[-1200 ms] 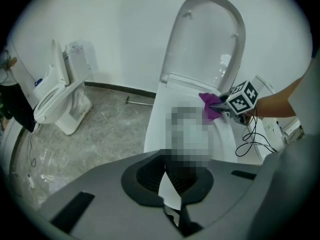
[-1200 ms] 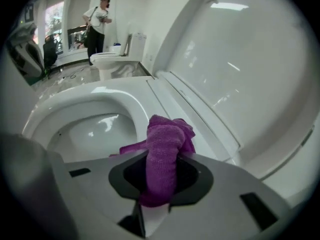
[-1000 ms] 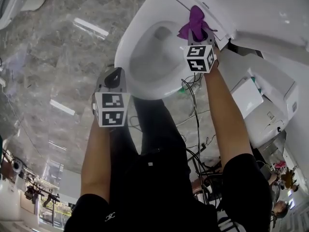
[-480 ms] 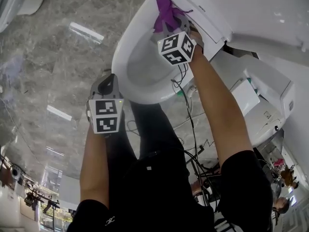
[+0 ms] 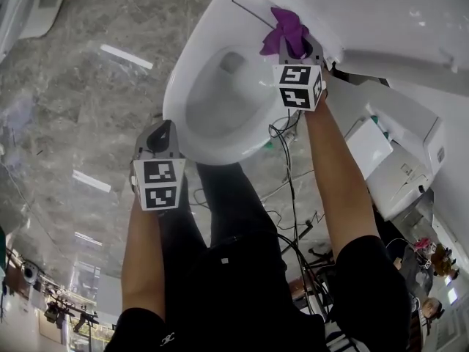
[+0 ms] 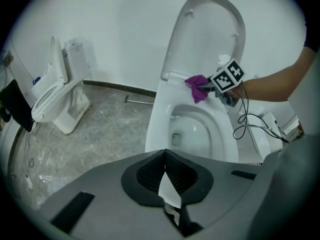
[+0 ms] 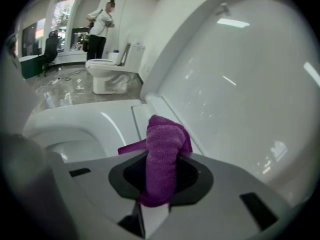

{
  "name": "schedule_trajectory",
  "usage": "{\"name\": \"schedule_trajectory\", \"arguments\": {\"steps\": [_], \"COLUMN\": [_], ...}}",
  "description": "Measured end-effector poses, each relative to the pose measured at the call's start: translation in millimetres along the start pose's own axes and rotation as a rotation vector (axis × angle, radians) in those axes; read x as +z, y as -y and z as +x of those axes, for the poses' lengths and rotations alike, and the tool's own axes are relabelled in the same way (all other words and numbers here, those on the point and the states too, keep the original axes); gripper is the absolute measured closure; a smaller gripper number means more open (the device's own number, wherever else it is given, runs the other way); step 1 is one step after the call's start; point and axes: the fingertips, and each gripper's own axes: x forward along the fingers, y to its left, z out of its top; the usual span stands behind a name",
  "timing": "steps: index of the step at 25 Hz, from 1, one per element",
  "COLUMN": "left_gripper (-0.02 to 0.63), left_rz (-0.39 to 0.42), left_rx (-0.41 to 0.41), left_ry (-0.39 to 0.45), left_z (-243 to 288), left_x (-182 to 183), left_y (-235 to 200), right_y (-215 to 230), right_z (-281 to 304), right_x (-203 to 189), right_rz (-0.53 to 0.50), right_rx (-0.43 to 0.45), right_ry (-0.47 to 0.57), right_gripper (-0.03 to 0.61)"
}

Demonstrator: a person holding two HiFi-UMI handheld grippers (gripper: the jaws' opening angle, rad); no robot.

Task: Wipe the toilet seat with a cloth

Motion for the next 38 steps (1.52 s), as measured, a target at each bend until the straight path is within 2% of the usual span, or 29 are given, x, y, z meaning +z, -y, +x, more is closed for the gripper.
{"name": "schedule_trajectory", "arguments": {"steps": [3, 8, 12, 13, 15, 22, 26, 30, 35, 38], "left_gripper": [0.607, 0.607, 0.607, 0.607, 0.607, 0.607, 0.607, 0.607, 0.607, 0.607], "left_rz": [0.014, 0.056, 0.111, 0.127, 0.16, 0.29, 0.347, 0.397, 0.394, 0.383], "left_rx": [-0.012, -0.028, -0.043, -0.047, -0.055, -0.101, -0.145, -0.147, -0.153, -0.164], "left_ry": [-0.005, -0.009, -0.006, -0.003, 0.0, 0.019, 0.035, 0.127, 0.225, 0.266], "left_z": [4, 8, 6, 7, 7, 3, -13, -50, -109, -152], "left_x": [4, 18, 34, 39, 48, 72, 75, 88, 108, 118], "left_y": [5, 19, 27, 31, 38, 74, 98, 104, 104, 98], "right_y": [34, 59, 69, 71, 71, 59, 44, 19, -1, -14], "right_z": [-6, -9, -26, -33, -47, -111, -166, -214, -299, -348], "right_x": [-25, -60, -105, -116, -135, -209, -222, -191, -134, -89], "right_rz": [0.112, 0.331, 0.757, 0.833, 0.917, 1.036, 1.046, 1.058, 0.991, 0.965], "right_rx": [-0.068, -0.101, -0.161, -0.182, -0.209, -0.277, -0.289, -0.271, -0.313, -0.309], "right_ry": [-0.058, -0.143, -0.216, -0.233, -0.255, -0.356, -0.343, -0.23, -0.141, -0.037], "right_gripper": [0.486, 0.486, 0.486, 0.486, 0.486, 0.486, 0.486, 0.486, 0.486, 0.486]}}
